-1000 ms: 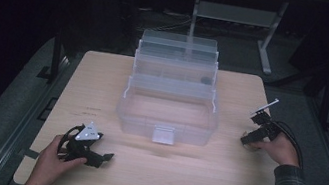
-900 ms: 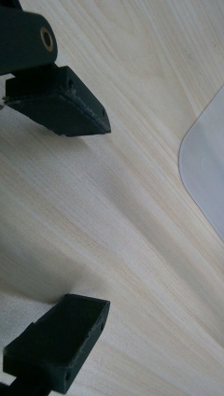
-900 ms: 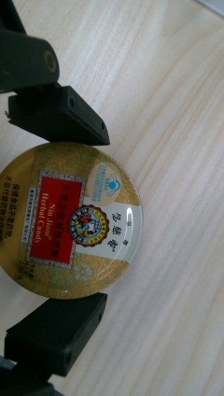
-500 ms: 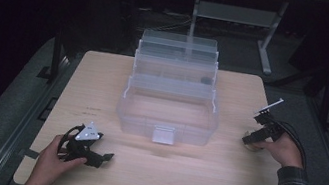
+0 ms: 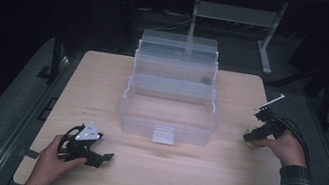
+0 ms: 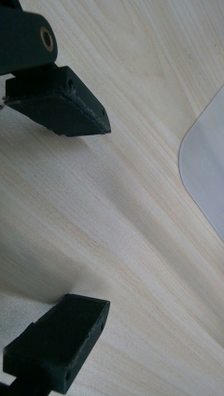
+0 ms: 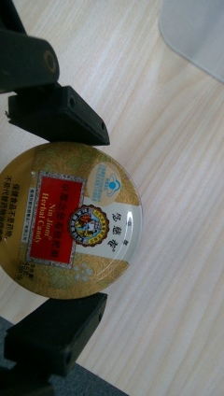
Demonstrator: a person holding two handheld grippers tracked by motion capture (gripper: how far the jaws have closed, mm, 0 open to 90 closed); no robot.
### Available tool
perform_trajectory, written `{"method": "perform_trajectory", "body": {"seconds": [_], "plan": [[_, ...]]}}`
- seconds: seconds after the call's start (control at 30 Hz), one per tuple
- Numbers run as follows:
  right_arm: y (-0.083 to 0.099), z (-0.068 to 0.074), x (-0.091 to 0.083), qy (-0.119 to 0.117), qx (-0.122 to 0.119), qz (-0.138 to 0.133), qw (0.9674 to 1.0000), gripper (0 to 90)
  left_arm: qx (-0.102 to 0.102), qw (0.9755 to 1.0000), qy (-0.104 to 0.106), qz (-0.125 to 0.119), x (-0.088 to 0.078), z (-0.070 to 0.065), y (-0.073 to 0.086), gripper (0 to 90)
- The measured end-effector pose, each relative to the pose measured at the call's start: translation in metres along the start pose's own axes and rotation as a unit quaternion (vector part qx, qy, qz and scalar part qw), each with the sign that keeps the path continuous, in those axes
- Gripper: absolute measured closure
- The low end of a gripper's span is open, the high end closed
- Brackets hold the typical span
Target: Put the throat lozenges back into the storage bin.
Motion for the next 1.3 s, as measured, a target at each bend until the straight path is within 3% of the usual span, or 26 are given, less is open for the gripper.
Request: {"method": "perform_trajectory", "body": {"seconds": [0.53, 1.3], "plan": [[-0.008, 0.013, -0.024, 0.006, -0.025, -0.009, 0.9996, 19.8, 0.000, 1.0000, 0.000, 0.000, 0.000, 0.000, 0.000, 12.2], [-0.022, 0.039, -0.050, -0.003, -0.066, -0.020, 0.9976, 19.8, 0.000, 1.0000, 0.000, 0.000, 0.000, 0.000, 0.000, 12.2]]}}
Point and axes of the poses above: each handheld gripper's, and its own axes: x roughly forward along the jaws, y roughly out of its underside, z roughly to its left, the point moved 6 cm from there along x, roughly forward along the jaws, and after that the axes turned 8 degrees about x, right-handed, at the moved point
